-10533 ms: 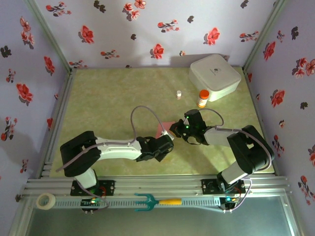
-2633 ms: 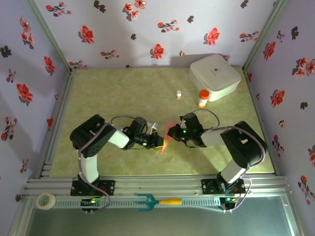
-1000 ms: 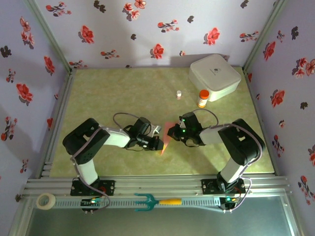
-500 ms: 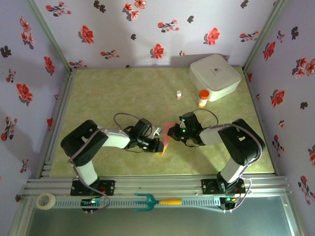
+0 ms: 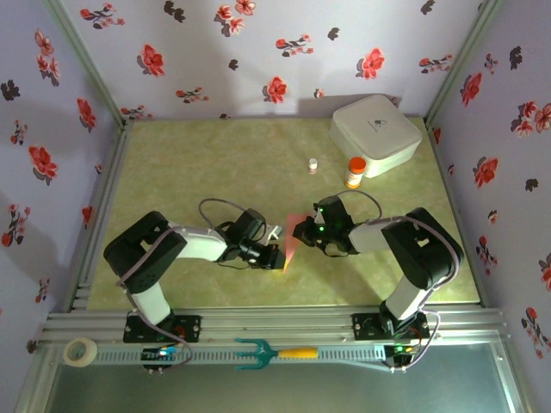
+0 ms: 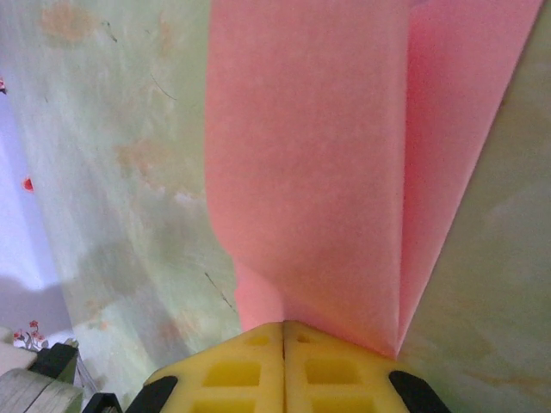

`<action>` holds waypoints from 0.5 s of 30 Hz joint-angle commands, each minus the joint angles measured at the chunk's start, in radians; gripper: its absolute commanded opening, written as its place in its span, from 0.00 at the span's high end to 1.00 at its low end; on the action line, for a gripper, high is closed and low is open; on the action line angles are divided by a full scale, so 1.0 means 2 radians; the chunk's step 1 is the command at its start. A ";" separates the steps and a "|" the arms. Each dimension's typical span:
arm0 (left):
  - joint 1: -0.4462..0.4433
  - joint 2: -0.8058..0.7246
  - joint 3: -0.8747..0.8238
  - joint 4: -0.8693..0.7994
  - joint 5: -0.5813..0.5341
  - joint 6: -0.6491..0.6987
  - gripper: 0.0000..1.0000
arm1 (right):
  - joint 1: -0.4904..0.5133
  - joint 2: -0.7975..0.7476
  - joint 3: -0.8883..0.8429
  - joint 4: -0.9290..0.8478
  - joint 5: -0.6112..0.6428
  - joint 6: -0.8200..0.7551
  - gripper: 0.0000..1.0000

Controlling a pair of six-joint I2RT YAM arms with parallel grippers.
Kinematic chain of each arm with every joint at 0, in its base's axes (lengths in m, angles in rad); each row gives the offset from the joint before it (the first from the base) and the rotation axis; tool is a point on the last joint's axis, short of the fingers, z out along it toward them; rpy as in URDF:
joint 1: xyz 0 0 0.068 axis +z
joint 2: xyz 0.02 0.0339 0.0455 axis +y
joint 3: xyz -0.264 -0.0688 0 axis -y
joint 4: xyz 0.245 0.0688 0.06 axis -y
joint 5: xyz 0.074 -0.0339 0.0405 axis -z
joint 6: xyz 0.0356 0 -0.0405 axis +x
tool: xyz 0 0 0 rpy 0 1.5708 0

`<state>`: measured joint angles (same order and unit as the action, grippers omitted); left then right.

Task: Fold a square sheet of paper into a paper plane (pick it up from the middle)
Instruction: Fold the wing for the fifth time at the center of the table.

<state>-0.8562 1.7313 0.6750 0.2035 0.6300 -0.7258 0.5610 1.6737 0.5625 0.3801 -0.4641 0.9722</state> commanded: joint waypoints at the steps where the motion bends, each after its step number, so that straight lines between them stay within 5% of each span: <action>1: -0.007 0.000 -0.026 -0.085 -0.007 0.006 0.86 | -0.002 0.015 -0.004 -0.048 0.035 -0.001 0.92; 7: -0.008 -0.004 -0.028 -0.085 -0.006 0.005 0.99 | -0.002 0.015 -0.004 -0.050 0.034 -0.002 0.92; 15: -0.010 -0.014 -0.037 -0.079 -0.004 -0.002 0.95 | -0.002 0.015 -0.004 -0.050 0.036 -0.001 0.91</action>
<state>-0.8585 1.7111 0.6533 0.1833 0.6167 -0.7258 0.5606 1.6737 0.5625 0.3790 -0.4641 0.9722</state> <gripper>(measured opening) 0.058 0.086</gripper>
